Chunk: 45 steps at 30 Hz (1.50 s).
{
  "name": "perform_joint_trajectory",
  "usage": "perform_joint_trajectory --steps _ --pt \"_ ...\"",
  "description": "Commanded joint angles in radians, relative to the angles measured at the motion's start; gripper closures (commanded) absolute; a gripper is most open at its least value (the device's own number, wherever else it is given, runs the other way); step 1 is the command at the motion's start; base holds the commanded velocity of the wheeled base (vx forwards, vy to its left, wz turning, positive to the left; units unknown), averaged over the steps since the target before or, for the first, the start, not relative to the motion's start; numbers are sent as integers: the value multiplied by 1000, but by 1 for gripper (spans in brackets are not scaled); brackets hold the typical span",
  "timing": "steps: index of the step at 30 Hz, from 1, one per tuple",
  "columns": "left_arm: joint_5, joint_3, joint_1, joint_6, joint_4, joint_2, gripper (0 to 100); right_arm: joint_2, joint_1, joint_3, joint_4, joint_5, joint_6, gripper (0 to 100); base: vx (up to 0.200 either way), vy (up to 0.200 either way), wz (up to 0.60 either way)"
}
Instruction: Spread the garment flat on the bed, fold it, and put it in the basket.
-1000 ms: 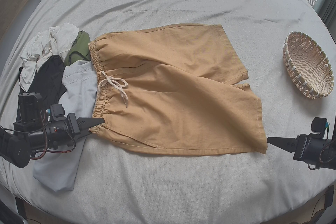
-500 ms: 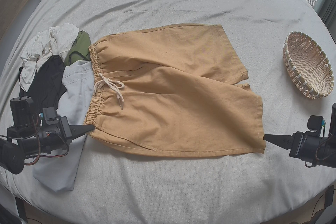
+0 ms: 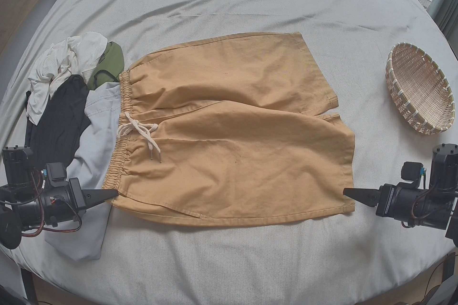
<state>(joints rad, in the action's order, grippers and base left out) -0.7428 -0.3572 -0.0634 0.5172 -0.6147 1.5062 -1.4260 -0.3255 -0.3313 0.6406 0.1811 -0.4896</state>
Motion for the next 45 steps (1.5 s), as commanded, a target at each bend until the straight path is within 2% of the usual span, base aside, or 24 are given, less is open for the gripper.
perform_joint_trajectory --steps 1,7,14,15,28,34,37,42,45 --pt "5 6 -1 -6 -5 19 100 -44 -6 8 19 1 0 0 0 0 0" --pt "3 1 -3 -9 -8 19 100 -88 -50 26 25 -2 -1 0 0 0 0" --pt "3 1 -1 -9 -8 16 100 -99 -49 26 25 -5 -3 0 0 0 0" --pt "3 1 1 -11 -8 16 100 -99 -46 26 25 -5 -3 100 0 0 0" --pt "3 3 1 -11 -8 14 100 -113 -43 18 27 -14 -3 100 0 0 0" --pt "-7 4 11 -2 10 2 100 -37 -43 52 -6 -31 -1 100 0 0 0" --pt "-6 1 28 -8 56 8 100 16 -43 52 -87 -38 3 100 0 0 0" --pt "-7 0 30 -137 204 9 100 122 -44 49 -271 -41 9 100 0 0 0" --pt "-7 -2 37 -166 283 -17 100 168 -50 57 -334 -40 23 100 0 0 0"
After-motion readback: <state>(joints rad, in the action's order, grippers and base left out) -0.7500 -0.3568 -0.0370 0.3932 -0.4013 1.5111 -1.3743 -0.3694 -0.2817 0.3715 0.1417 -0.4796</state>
